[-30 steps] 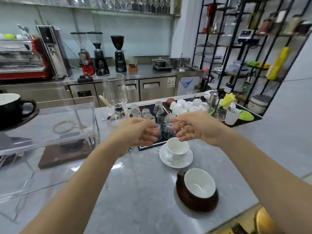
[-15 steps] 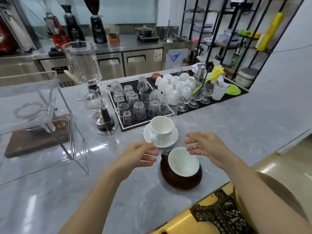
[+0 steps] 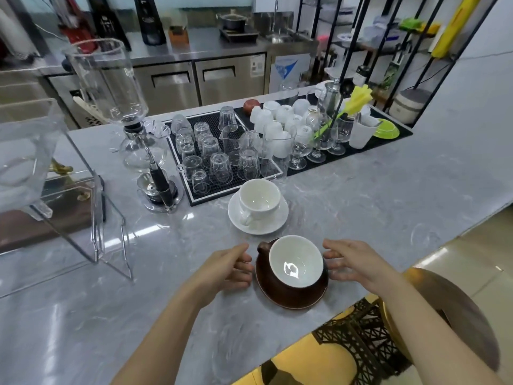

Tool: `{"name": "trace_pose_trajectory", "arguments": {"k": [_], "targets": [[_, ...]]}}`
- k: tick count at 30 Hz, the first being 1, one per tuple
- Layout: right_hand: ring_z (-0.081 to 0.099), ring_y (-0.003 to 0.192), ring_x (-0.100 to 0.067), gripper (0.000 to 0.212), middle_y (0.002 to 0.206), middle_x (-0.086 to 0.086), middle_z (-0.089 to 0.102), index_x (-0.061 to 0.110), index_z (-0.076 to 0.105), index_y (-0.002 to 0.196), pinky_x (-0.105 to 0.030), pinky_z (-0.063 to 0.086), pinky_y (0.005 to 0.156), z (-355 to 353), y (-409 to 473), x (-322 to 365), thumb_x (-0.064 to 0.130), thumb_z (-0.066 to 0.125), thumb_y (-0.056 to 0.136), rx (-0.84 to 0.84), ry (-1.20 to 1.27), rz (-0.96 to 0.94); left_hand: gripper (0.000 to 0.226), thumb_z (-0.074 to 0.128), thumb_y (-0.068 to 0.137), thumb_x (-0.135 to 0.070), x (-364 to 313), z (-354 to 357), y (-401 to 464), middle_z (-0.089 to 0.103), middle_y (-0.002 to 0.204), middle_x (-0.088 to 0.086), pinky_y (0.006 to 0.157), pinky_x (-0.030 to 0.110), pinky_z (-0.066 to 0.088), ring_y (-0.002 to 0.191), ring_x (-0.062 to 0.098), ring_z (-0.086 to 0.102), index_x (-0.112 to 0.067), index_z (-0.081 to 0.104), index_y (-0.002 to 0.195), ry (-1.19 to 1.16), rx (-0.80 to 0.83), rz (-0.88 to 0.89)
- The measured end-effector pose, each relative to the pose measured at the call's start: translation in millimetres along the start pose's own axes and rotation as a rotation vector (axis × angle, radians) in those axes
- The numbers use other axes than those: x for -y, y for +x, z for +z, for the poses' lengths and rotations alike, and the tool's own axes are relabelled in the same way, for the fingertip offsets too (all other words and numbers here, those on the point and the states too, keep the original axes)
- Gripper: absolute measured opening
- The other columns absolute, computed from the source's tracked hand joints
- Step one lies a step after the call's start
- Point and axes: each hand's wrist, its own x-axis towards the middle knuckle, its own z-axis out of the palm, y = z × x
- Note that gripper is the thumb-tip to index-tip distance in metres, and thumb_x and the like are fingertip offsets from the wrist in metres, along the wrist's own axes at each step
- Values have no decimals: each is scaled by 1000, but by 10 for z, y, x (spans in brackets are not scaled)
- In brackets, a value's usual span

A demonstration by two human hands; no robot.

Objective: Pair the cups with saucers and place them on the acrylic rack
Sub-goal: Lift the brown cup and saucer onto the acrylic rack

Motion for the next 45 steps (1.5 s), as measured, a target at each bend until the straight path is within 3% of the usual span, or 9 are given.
{"name": "trace_pose_trajectory", "arguments": {"k": [8, 13, 16, 22, 27, 32, 36, 41, 45], "targets": [[70, 68, -26, 53, 77, -9, 76, 8, 71, 100, -43, 62, 70, -47, 74, 33, 43, 86, 64, 118, -68, 60, 51, 72, 85, -52, -70, 123, 42, 78, 81, 9, 68, 33, 64, 72, 21, 76, -6, 71, 106, 125, 72, 15], [72, 73, -27, 48, 85, -15, 73, 2, 71, 105, -44, 61, 70, -33, 79, 26, 33, 85, 72, 172, -78, 79, 52, 80, 82, -41, -72, 194, 53, 78, 95, 17, 69, 34, 63, 86, 31, 78, -1, 67, 112, 162, 103, 23], [70, 79, -30, 45, 91, -18, 72, 1, 71, 106, -46, 62, 72, -28, 89, 32, 29, 84, 74, 179, -88, 77, 51, 82, 81, -35, -77, 236, 51, 76, 91, 15, 65, 34, 62, 80, 29, 77, 1, 66, 113, 159, 88, 33], [67, 75, -29, 41, 84, -15, 68, -3, 69, 109, -45, 62, 70, -13, 67, 90, 25, 80, 80, 201, -132, 68, 49, 81, 79, -35, -138, 261, 22, 75, 105, 26, 65, 36, 63, 87, 38, 77, 1, 68, 110, 211, 47, 51], [68, 78, -32, 37, 92, -20, 68, -3, 71, 107, -57, 60, 77, 52, 19, 196, 23, 79, 81, 249, -148, 35, 48, 81, 79, -35, -197, 178, -40, 74, 89, 18, 60, 32, 61, 72, 27, 74, 2, 69, 107, 217, 9, 74], [68, 89, -34, 29, 102, -22, 71, 1, 75, 103, -56, 60, 78, 166, -21, 395, 19, 80, 80, 307, -183, -36, 49, 86, 74, -31, -293, 16, -165, 71, 85, 12, 73, 43, 65, 73, 25, 72, 3, 69, 105, 200, -27, 126], [69, 85, -30, 20, 93, -15, 74, 6, 75, 97, -54, 61, 76, 296, -76, 600, 16, 80, 80, 351, -187, -92, 48, 86, 75, -27, -455, -138, -324, 70, 83, 13, 65, 38, 65, 69, 24, 70, 6, 68, 105, 192, -72, 178], [67, 81, -31, 30, 89, -18, 70, -6, 70, 104, -52, 61, 74, 509, -220, 955, 16, 74, 85, 425, -231, -184, 53, 87, 69, -33, -744, -346, -637, 77, 90, 24, 63, 36, 64, 67, 24, 74, 6, 70, 100, 214, -134, 244], [64, 78, -31, 38, 85, -19, 66, -14, 66, 107, -50, 61, 71, 713, -420, 1322, 17, 73, 85, 448, -260, -277, 48, 82, 78, -30, -1057, -529, -969, 79, 76, 14, 58, 31, 62, 62, 22, 76, 7, 68, 106, 251, -159, 302]]}}
